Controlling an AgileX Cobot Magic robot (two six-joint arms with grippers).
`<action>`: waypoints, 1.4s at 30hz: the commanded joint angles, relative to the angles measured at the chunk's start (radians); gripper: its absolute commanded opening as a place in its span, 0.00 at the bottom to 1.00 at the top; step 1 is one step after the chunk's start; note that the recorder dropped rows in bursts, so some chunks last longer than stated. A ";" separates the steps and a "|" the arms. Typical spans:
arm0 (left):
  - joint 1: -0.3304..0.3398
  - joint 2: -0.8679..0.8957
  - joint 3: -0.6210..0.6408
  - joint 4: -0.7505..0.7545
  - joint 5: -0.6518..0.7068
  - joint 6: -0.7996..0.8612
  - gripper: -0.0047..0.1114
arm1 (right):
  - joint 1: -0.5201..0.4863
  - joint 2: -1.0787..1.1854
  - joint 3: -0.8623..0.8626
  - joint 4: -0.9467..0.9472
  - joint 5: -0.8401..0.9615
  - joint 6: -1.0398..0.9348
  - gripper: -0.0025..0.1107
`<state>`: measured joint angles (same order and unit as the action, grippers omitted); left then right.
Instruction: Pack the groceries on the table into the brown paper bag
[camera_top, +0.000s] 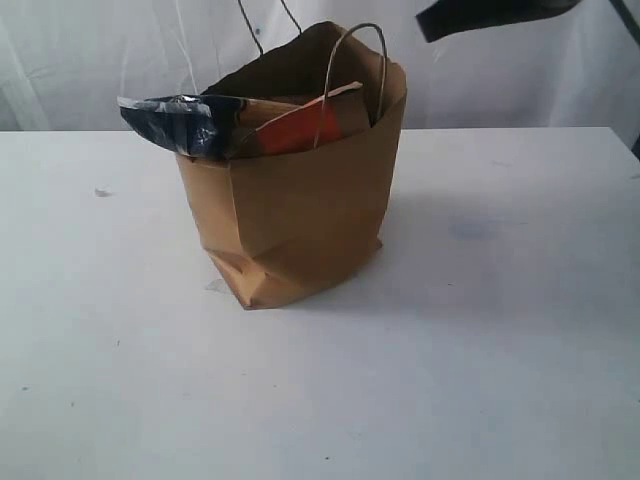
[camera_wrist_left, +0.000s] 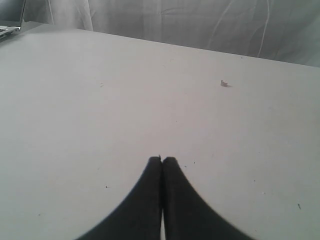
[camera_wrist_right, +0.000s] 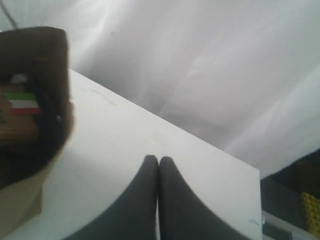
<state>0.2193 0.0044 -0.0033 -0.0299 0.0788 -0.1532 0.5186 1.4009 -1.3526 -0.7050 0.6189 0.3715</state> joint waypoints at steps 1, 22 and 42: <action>0.000 -0.004 0.003 0.003 -0.003 0.000 0.04 | -0.144 0.007 -0.001 -0.033 0.009 0.019 0.02; 0.000 -0.004 0.003 0.003 -0.003 0.000 0.04 | -0.516 -0.401 0.890 0.405 -0.486 0.216 0.02; 0.000 -0.004 0.003 0.003 -0.003 0.000 0.04 | -0.669 -0.961 0.890 0.396 -0.338 0.214 0.02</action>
<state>0.2193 0.0044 -0.0033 -0.0299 0.0788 -0.1532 -0.1184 0.5715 -0.4671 -0.2975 0.2815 0.5842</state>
